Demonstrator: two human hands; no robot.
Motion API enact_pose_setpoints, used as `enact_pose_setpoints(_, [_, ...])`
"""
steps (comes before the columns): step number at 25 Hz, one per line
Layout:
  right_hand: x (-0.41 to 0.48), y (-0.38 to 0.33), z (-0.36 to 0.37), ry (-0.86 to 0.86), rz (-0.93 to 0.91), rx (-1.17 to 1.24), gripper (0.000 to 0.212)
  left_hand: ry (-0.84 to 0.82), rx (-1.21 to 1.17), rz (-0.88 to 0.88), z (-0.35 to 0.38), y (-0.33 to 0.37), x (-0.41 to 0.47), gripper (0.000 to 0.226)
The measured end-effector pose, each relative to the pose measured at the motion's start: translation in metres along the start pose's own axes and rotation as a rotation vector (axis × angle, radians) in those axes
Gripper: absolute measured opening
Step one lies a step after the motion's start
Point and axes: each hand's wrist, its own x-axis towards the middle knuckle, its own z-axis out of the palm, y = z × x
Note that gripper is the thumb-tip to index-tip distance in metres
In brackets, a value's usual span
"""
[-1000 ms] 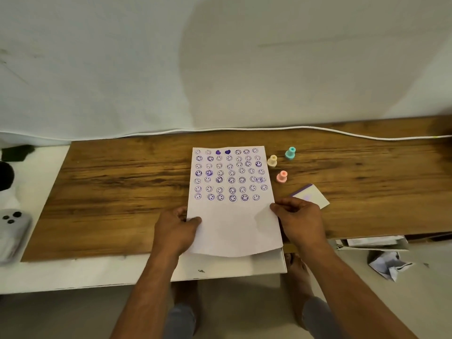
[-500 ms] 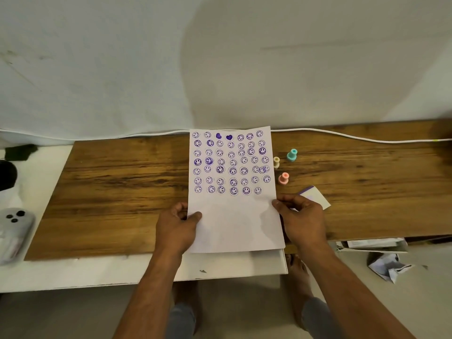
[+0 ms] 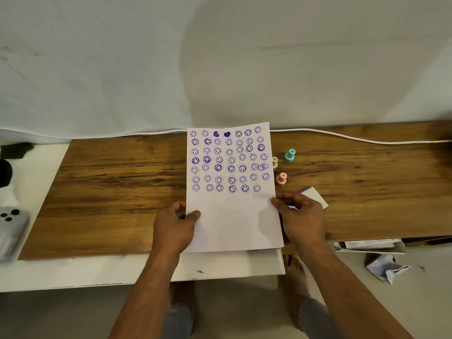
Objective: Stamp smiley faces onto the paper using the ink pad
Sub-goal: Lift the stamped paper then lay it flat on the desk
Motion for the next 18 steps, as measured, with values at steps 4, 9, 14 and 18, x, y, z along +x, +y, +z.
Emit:
enact_pose_setpoints(4, [0.001, 0.001, -0.001, 0.02, -0.018, -0.017, 0.014, -0.005, 0.009, 0.012, 0.0, -0.001, 0.001, 0.019])
enact_pose_setpoints(9, [0.003, -0.003, 0.001, 0.019, -0.009, -0.051, 0.012, 0.029, 0.1, 0.046, 0.0, 0.002, -0.001, 0.025])
enact_pose_setpoints(14, [-0.002, -0.005, 0.004, 0.023, -0.017, -0.186, 0.008, 0.067, 0.33, 0.236, 0.001, 0.005, -0.012, 0.058])
enact_pose_setpoints(18, [-0.007, -0.025, 0.001, 0.105, -0.261, -0.392, 0.028, 0.064, 0.597, 0.259, 0.002, 0.003, -0.018, 0.048])
